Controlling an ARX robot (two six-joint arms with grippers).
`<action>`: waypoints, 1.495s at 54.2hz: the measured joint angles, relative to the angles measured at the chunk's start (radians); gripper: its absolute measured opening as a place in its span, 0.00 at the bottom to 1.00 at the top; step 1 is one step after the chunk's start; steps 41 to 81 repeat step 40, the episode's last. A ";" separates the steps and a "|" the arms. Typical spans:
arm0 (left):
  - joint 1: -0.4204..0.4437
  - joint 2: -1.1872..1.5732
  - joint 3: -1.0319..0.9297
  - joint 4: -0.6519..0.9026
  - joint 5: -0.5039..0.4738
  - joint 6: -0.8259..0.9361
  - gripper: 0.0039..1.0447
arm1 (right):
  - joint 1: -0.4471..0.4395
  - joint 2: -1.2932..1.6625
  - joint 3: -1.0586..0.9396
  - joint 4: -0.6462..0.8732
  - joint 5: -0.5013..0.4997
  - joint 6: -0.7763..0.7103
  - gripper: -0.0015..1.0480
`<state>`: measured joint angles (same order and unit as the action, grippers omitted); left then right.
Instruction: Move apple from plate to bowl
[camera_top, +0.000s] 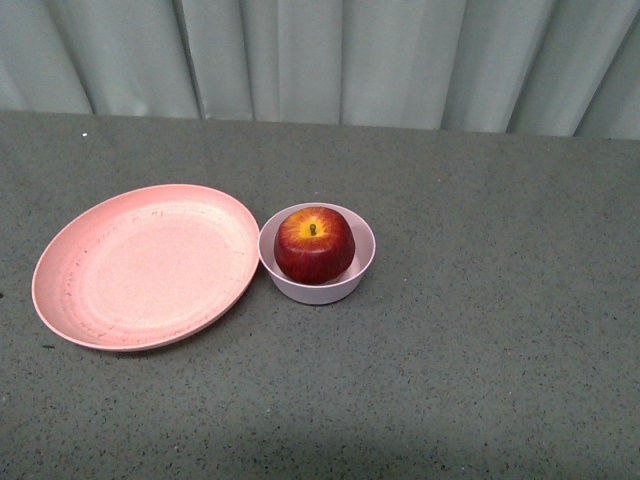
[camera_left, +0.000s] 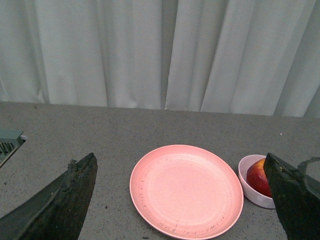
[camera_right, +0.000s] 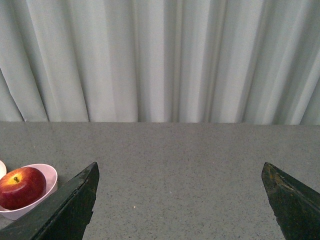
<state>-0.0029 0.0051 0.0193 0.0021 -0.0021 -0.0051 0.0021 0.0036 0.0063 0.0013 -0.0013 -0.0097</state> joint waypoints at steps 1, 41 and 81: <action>0.000 0.000 0.000 0.000 0.000 0.000 0.93 | 0.000 0.000 0.000 0.000 0.000 0.000 0.91; 0.000 0.000 0.000 0.000 0.000 0.000 0.94 | 0.000 0.000 0.000 0.000 0.000 0.000 0.91; 0.000 0.000 0.000 0.000 0.000 0.000 0.94 | 0.000 0.000 0.000 0.000 0.000 0.000 0.91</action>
